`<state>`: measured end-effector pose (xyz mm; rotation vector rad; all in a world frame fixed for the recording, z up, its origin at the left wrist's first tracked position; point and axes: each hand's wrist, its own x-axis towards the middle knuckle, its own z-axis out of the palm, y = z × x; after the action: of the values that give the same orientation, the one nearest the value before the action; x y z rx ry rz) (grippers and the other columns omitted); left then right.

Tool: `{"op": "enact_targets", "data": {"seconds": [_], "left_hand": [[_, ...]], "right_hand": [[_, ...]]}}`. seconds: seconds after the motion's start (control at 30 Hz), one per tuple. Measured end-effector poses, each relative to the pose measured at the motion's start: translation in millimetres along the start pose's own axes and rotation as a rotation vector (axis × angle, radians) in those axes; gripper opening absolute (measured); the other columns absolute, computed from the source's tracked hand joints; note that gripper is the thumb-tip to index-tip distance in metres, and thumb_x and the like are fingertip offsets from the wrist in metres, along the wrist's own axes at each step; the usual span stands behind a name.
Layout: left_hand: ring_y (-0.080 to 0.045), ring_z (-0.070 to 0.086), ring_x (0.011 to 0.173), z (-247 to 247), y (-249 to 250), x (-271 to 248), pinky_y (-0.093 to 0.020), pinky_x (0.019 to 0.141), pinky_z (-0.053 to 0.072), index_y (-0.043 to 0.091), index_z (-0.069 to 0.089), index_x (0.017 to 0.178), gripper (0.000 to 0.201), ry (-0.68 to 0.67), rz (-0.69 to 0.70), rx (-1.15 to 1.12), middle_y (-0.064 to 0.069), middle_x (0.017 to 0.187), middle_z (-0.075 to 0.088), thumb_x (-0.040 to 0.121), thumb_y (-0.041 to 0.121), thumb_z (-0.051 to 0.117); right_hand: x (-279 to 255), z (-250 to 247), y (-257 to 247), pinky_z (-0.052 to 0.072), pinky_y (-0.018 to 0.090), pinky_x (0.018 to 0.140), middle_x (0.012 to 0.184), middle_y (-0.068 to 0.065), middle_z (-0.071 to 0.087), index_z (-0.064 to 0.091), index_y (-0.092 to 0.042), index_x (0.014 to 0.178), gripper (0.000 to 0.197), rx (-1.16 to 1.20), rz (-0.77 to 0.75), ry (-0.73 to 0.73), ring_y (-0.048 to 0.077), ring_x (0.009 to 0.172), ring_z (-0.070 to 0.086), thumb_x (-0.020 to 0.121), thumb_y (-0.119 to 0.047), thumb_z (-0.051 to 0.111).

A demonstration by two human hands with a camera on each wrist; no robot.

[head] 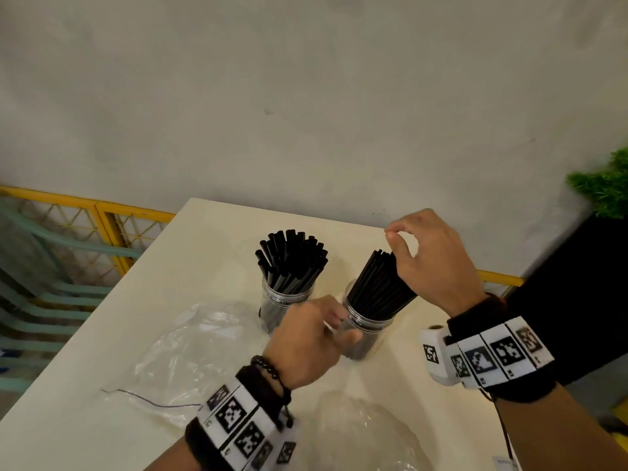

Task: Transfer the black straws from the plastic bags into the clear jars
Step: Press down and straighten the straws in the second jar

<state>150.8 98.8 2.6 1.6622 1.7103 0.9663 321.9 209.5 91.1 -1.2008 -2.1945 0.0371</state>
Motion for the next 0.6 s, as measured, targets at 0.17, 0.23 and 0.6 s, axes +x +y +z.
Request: {"op": "enact_targets", "data": {"seconds": [0.17,0.23,0.6], "left_hand": [[-0.005,0.057,0.064,-58,-37,-5,-0.015,0.052,0.039,0.019,0.058,0.082,0.036,0.334,-0.166,0.031,0.01,0.07,0.06,0.074,0.037,0.088],[-0.02,0.057,0.092,-68,-54,4,-0.02,0.066,0.042,0.019,0.053,0.101,0.064,0.377,-0.24,0.131,0.004,0.094,0.056,0.061,0.051,0.092],[-0.035,-0.007,0.157,-52,-97,58,-0.082,0.111,-0.006,0.039,-0.009,0.157,0.144,-0.241,-0.471,0.356,0.002,0.171,0.003,0.049,0.085,0.074]], "right_hand": [[-3,8,-58,0.054,0.036,0.08,0.094,-0.008,0.064,0.065,-0.028,0.093,0.015,0.132,-0.011,-0.15,0.012,0.087,0.063,0.093,-0.038,0.054],[0,23,-76,0.054,0.038,0.085,0.107,-0.007,0.061,0.063,-0.03,0.107,0.028,0.117,0.002,-0.27,0.013,0.097,0.061,0.09,-0.05,0.055],[42,119,-105,0.019,0.072,0.11,0.164,-0.003,0.002,0.01,-0.053,0.148,0.1,-0.199,-0.005,-0.731,0.033,0.151,0.0,0.065,-0.081,0.06]]}}
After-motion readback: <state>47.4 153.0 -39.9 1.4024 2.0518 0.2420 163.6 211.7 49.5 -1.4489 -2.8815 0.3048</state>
